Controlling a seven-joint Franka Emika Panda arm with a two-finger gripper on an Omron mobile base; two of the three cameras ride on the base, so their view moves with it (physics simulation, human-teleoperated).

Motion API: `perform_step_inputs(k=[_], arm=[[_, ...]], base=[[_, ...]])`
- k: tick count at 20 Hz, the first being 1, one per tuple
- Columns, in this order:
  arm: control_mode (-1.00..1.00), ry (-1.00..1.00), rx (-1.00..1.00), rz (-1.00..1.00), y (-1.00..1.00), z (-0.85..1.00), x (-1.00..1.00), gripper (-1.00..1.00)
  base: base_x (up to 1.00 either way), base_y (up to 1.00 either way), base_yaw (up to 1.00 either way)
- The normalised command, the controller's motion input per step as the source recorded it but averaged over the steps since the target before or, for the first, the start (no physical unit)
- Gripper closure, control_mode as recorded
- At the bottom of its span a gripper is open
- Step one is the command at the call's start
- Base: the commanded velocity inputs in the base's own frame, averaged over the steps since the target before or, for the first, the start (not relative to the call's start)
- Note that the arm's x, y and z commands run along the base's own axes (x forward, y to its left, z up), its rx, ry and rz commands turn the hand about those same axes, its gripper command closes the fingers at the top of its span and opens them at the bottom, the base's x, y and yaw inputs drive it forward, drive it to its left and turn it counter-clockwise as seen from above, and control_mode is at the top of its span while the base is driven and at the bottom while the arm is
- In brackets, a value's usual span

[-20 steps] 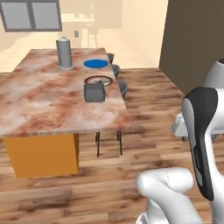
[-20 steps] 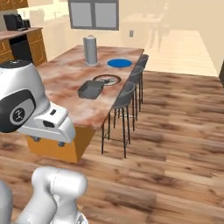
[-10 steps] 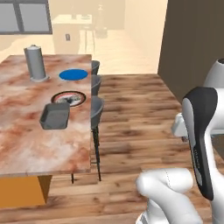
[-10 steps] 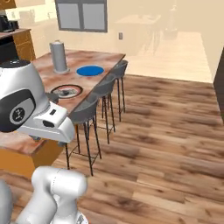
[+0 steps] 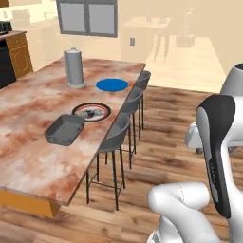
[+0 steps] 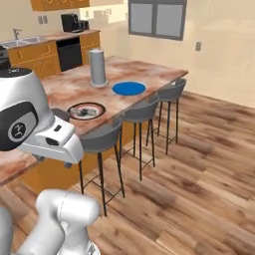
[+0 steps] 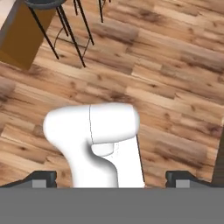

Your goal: Place two dumplings into each of the tupperware containers and then place the containers in the fridge.

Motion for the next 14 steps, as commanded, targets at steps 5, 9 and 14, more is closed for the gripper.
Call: perform_step_inputs(k=[5, 9, 14], arm=[[1.0, 0.0, 0.0, 0.0, 0.0, 0.0, 0.0, -1.0], [1.0, 0.0, 0.0, 0.0, 0.0, 0.0, 0.0, -1.0], [1.0, 0.0, 0.0, 0.0, 0.0, 0.0, 0.0, -1.0]], base=[[0.52, -0.66, 0.66], [0.53, -0.56, 0.71], [0.14, -0.52, 0.78]])
